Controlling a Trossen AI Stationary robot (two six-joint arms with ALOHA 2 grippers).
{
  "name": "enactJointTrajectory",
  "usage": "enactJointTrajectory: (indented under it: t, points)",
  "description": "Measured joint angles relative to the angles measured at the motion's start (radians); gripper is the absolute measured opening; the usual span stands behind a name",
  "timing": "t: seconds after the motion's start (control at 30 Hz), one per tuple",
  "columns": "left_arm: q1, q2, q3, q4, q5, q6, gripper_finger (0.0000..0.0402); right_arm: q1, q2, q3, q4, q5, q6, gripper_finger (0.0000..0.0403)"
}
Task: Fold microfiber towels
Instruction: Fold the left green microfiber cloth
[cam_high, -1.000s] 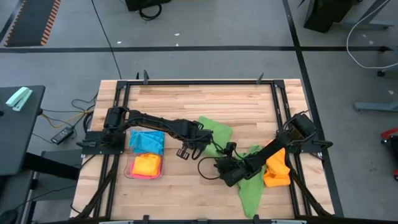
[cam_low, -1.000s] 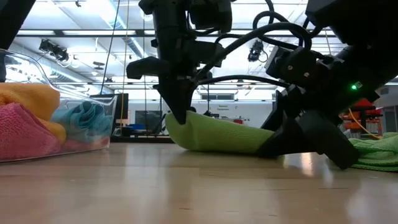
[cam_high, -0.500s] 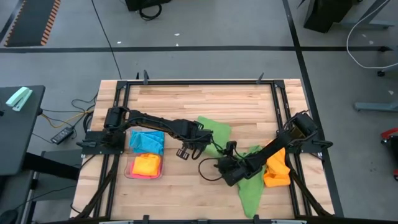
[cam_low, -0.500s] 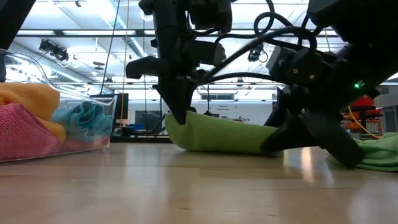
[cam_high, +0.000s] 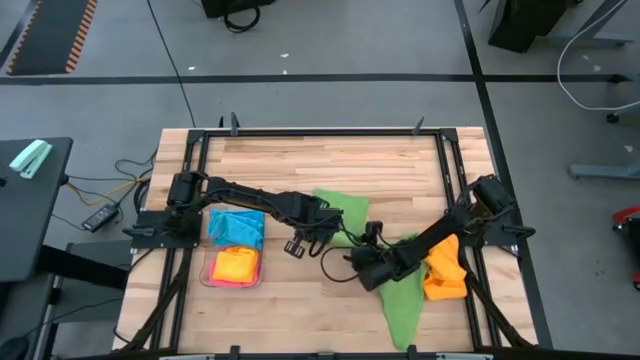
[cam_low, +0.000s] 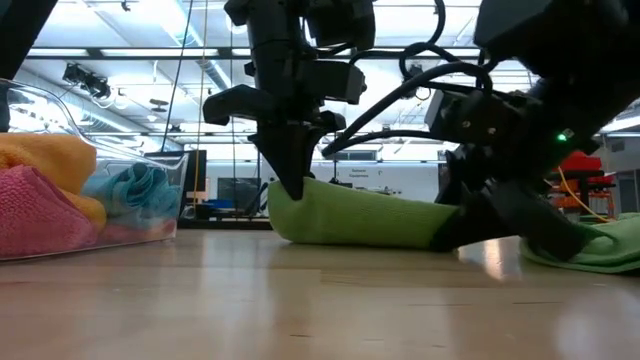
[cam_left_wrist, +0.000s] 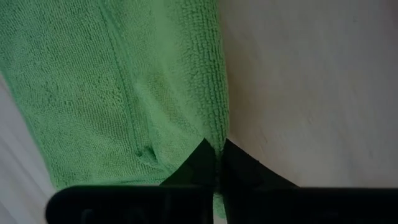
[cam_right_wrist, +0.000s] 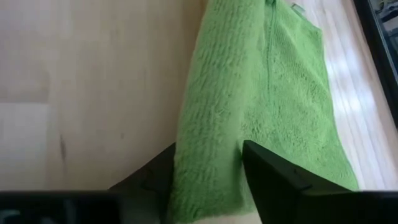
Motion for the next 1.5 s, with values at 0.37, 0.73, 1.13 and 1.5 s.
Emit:
enactJointTrajectory:
  t: [0.37, 0.73, 1.13, 1.5]
  points:
    - [0.000, 0.001, 0.000, 0.002, 0.000, -0.003, 0.0031, -0.035, -0.002, 0.004, 0.005, -0.001, -0.100, 0.0220]
    - [0.003, 0.002, 0.000, 0.002, 0.044, -0.009, 0.0023, -0.046, -0.002, 0.005, -0.030, -0.039, -0.117, 0.0127]
    - [0.003, 0.002, -0.018, 0.024, 0.174, -0.056, 0.0038, -0.067, -0.001, 0.074, -0.120, -0.204, -0.123, 0.0040]
    - [-0.033, 0.002, -0.023, -0.033, 0.172, -0.260, 0.0198, -0.101, -0.016, 0.125, -0.221, -0.319, -0.050, 0.0039]
